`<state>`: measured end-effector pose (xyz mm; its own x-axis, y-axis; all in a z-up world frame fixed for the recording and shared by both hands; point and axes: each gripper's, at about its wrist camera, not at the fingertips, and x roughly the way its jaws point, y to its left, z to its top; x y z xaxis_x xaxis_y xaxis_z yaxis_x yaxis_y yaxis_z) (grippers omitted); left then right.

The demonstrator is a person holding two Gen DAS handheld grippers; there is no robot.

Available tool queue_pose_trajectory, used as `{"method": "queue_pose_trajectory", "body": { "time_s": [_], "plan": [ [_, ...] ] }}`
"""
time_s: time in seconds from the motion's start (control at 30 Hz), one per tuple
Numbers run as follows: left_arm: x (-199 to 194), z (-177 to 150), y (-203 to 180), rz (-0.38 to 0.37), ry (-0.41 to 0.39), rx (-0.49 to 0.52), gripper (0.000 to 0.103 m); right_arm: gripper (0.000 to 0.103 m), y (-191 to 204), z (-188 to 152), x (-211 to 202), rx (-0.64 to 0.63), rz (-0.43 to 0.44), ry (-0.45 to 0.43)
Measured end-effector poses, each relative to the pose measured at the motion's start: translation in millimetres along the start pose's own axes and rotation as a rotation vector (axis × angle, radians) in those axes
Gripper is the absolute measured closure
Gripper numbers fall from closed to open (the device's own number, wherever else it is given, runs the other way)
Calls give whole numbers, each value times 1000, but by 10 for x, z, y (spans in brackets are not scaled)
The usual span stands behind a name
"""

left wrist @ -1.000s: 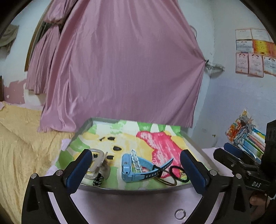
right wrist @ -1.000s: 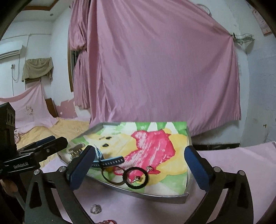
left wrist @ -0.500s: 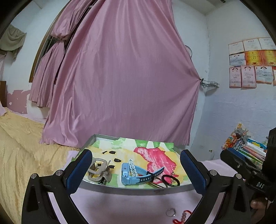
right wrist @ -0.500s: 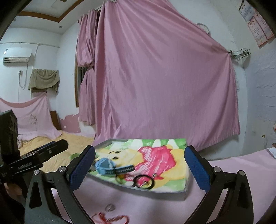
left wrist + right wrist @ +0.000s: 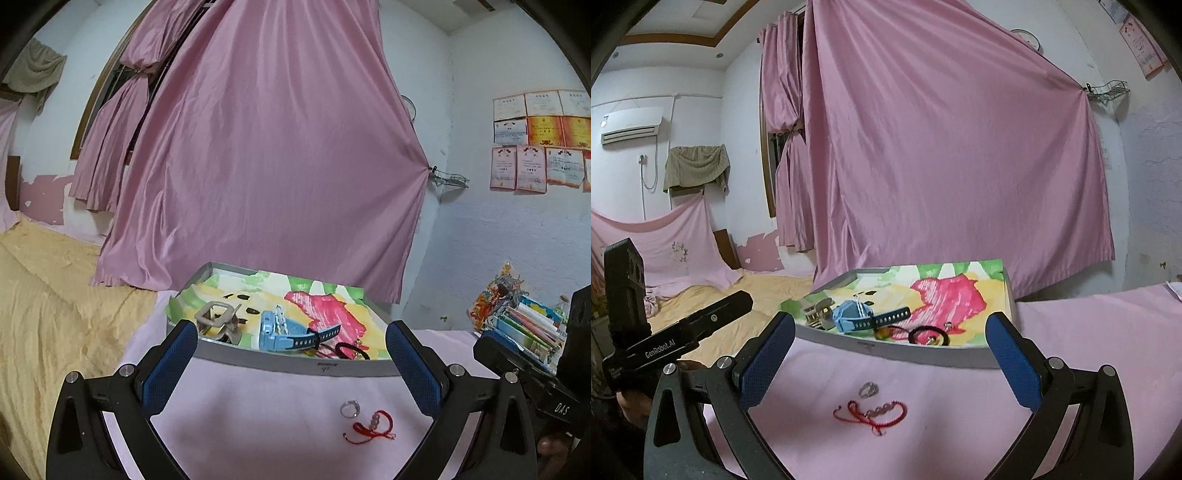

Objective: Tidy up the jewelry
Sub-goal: 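Withdraw both open grippers from the tray toward the ring and red bracelet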

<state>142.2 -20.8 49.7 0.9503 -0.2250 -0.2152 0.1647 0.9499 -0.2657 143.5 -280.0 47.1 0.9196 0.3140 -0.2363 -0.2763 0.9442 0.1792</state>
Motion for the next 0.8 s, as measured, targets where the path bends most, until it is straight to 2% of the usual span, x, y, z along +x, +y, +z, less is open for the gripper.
{"method": "queue_pose_trajectory", "body": {
  "time_s": [0.4,0.57,0.8],
  "plan": [
    [-59,-105,3,44,94,68,1,2,-21,-72,7,-23,-39,97],
    [41,-119,16,60,161,108,1,2,-62,-109,118,-40,-60,184],
    [287,-133,48,29,300,124,1,2,-170,-160,409,-48,-62,374]
  ]
}}
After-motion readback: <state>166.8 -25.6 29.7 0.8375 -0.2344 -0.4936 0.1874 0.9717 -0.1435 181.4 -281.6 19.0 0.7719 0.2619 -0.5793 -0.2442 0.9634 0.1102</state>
